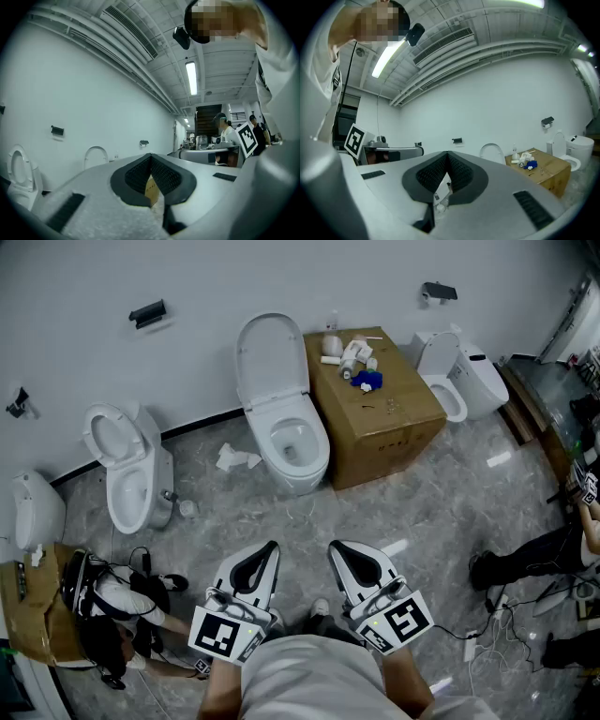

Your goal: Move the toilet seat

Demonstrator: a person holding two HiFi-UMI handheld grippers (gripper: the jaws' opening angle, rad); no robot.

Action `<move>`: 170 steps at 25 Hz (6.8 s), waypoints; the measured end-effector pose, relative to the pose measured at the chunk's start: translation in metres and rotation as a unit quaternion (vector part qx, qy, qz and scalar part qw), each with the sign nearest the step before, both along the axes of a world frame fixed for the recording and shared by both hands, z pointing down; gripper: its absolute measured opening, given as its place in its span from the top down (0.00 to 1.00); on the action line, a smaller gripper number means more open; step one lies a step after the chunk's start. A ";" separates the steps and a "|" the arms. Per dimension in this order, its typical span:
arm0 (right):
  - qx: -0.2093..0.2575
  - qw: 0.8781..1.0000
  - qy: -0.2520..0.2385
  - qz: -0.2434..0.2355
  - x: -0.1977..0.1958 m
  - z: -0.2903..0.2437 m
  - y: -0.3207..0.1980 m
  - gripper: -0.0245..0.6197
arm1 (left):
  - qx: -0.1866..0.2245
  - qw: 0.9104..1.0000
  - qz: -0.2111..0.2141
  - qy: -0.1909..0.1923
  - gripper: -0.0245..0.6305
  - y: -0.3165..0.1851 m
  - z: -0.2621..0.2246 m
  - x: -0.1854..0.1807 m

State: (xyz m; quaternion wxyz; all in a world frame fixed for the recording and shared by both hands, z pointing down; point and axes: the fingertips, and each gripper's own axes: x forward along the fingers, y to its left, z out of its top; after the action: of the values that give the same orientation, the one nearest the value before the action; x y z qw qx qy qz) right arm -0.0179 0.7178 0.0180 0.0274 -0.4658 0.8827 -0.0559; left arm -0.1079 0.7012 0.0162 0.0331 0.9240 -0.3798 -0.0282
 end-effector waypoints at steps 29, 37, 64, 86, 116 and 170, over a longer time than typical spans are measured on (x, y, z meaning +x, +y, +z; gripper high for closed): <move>0.000 0.999 0.029 -0.016 0.038 -0.002 -0.054 0.94 | -0.001 1.000 -0.012 -0.009 0.95 -0.054 -0.001 0.051; -0.006 0.999 0.045 0.005 0.018 0.002 -0.124 0.94 | -0.002 1.000 0.015 -0.001 0.95 -0.119 0.005 0.034; -0.024 0.997 0.068 0.009 0.015 0.018 -0.310 0.94 | -0.018 1.000 0.016 -0.001 0.95 -0.305 0.023 0.026; -0.055 0.996 0.059 -0.041 0.084 0.043 -0.443 0.94 | -0.049 0.998 -0.011 -0.025 0.95 -0.430 0.041 0.102; -0.175 0.982 0.067 0.019 0.060 0.165 -0.581 0.94 | -0.170 0.983 0.054 -0.037 0.95 -0.578 0.176 0.072; -0.448 0.892 0.052 0.044 0.141 0.579 -0.540 0.77 | -0.401 0.910 0.030 -0.106 0.75 -0.541 0.576 0.088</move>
State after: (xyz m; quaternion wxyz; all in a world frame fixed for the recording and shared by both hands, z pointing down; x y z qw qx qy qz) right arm 0.1232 0.1774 0.5966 -0.2278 -0.4697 0.7427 -0.4194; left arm -0.0202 0.1606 0.5921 0.3612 0.8417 -0.3324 0.2251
